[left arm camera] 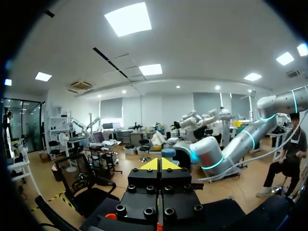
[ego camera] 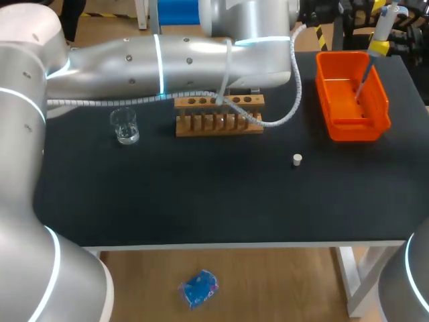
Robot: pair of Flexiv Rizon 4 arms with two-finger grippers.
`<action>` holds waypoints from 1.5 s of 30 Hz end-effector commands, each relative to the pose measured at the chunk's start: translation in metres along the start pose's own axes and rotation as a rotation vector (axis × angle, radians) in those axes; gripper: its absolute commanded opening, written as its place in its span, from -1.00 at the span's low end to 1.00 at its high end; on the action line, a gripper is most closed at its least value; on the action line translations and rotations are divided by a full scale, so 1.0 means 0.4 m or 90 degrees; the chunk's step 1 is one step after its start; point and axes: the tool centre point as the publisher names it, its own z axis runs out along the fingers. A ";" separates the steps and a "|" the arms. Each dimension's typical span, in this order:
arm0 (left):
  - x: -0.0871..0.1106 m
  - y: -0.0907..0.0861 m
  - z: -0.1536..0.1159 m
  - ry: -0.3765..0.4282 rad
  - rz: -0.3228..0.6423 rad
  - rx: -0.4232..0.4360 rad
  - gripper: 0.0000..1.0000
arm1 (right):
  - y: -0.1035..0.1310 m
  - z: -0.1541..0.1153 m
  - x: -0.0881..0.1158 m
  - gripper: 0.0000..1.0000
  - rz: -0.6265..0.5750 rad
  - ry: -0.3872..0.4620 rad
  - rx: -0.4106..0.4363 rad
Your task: Invert the test tube, pick up the pipette, mount the tip to pipette, aspirate from beaker and dispense into the tube, eject the tip, return the pipette, and cap with the stopper.
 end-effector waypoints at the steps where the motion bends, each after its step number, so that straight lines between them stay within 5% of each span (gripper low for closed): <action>1: 0.001 0.011 0.004 -0.004 0.000 0.004 -1.00 | 0.000 -0.002 -0.004 -1.00 0.000 0.003 0.001; 45: 0.013 0.090 0.013 -0.010 -0.029 -0.022 -1.00 | 0.000 -0.002 -0.004 -1.00 0.000 0.003 0.001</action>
